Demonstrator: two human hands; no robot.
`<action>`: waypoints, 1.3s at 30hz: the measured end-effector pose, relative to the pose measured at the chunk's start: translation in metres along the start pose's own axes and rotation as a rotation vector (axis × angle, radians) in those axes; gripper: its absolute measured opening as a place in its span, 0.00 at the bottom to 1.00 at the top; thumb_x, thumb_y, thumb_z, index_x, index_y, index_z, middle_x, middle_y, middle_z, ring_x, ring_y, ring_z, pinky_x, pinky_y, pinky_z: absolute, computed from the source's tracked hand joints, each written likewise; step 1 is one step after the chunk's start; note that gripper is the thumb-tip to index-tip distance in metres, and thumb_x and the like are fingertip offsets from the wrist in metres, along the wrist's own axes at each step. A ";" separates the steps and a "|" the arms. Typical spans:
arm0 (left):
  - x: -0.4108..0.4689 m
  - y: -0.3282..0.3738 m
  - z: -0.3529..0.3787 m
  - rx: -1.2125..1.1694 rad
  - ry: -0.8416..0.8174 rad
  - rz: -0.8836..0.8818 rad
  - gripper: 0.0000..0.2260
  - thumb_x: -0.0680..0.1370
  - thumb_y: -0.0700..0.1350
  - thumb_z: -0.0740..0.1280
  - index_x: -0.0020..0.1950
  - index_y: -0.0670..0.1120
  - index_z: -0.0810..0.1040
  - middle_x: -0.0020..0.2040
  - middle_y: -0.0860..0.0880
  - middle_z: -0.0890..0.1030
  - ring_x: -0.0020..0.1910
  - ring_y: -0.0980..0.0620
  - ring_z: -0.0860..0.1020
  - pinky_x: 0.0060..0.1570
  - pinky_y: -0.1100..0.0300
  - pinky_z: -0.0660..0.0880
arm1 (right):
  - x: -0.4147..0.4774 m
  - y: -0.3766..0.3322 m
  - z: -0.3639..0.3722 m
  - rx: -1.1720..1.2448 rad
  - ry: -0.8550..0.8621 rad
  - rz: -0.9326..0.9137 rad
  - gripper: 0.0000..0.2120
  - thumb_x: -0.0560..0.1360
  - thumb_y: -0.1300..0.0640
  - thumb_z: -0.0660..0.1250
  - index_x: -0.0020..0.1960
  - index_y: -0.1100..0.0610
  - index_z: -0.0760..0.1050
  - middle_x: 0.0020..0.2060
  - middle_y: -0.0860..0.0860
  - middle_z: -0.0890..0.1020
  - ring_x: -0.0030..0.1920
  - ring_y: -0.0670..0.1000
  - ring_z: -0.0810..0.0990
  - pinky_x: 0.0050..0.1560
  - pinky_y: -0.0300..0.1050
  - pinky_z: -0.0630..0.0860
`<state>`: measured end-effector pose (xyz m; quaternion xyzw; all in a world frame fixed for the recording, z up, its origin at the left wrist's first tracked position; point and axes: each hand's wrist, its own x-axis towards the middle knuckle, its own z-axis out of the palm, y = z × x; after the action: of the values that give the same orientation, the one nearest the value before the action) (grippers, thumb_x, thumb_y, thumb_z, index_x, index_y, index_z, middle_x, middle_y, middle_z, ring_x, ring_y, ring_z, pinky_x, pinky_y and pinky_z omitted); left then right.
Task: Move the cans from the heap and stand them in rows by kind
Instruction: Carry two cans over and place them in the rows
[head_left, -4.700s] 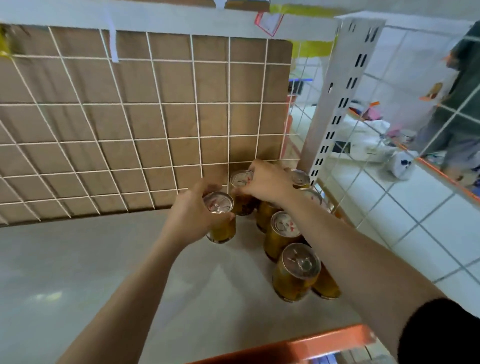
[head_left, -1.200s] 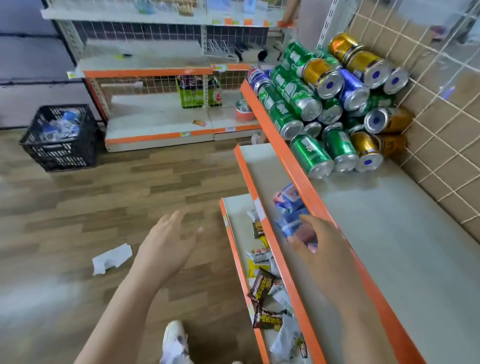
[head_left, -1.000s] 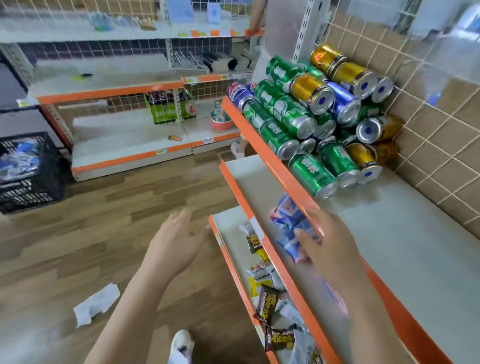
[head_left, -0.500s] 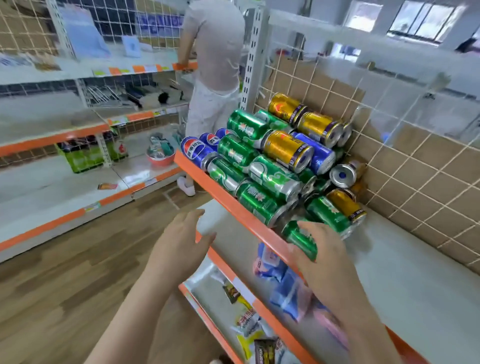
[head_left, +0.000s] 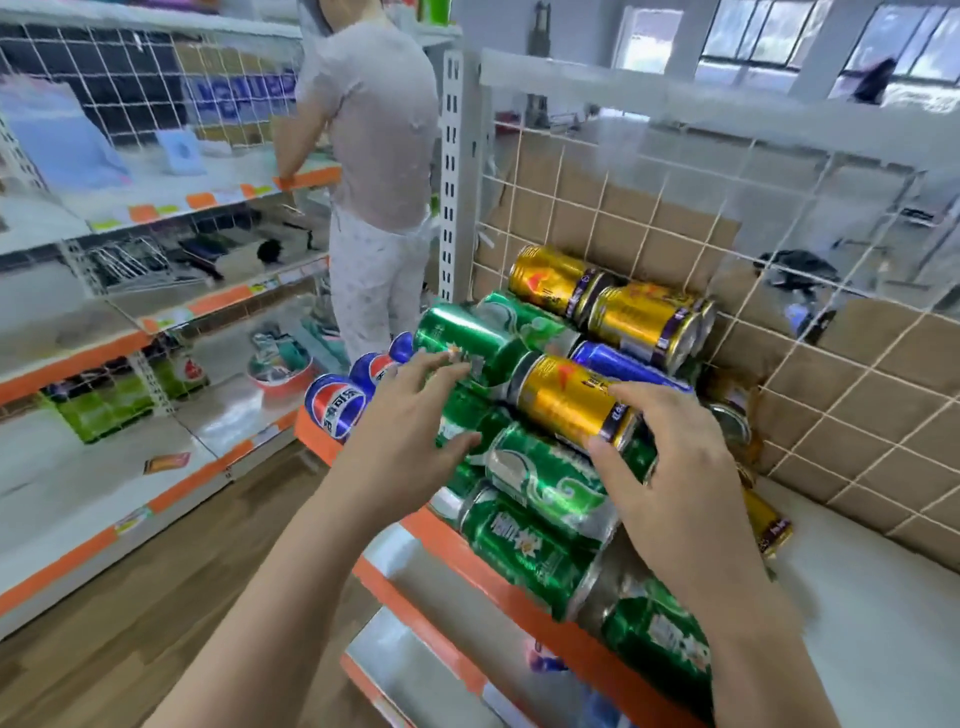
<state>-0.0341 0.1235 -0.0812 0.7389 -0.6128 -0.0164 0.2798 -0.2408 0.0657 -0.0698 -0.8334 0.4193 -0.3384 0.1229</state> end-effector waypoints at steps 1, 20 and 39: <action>0.009 -0.002 0.002 0.022 -0.032 0.066 0.29 0.75 0.49 0.68 0.74 0.50 0.61 0.75 0.49 0.60 0.75 0.49 0.53 0.72 0.57 0.47 | 0.005 -0.001 0.003 -0.020 0.011 0.003 0.20 0.74 0.51 0.68 0.64 0.54 0.72 0.58 0.50 0.76 0.62 0.50 0.71 0.62 0.41 0.62; 0.130 -0.022 -0.005 0.338 -0.381 0.548 0.42 0.62 0.67 0.71 0.72 0.56 0.60 0.64 0.54 0.70 0.68 0.51 0.66 0.69 0.52 0.58 | 0.056 -0.030 0.040 -0.527 -0.156 0.210 0.36 0.65 0.37 0.67 0.70 0.45 0.64 0.57 0.46 0.76 0.56 0.52 0.75 0.56 0.49 0.71; 0.126 -0.013 -0.028 -0.404 0.083 0.480 0.35 0.59 0.69 0.66 0.64 0.59 0.71 0.56 0.59 0.76 0.54 0.59 0.73 0.53 0.62 0.70 | 0.036 -0.045 0.035 0.375 0.653 0.409 0.29 0.60 0.51 0.77 0.59 0.43 0.71 0.56 0.45 0.78 0.54 0.43 0.79 0.49 0.32 0.75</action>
<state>0.0190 0.0200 -0.0228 0.5028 -0.7420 -0.0409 0.4416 -0.1745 0.0630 -0.0572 -0.5455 0.5241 -0.6234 0.1977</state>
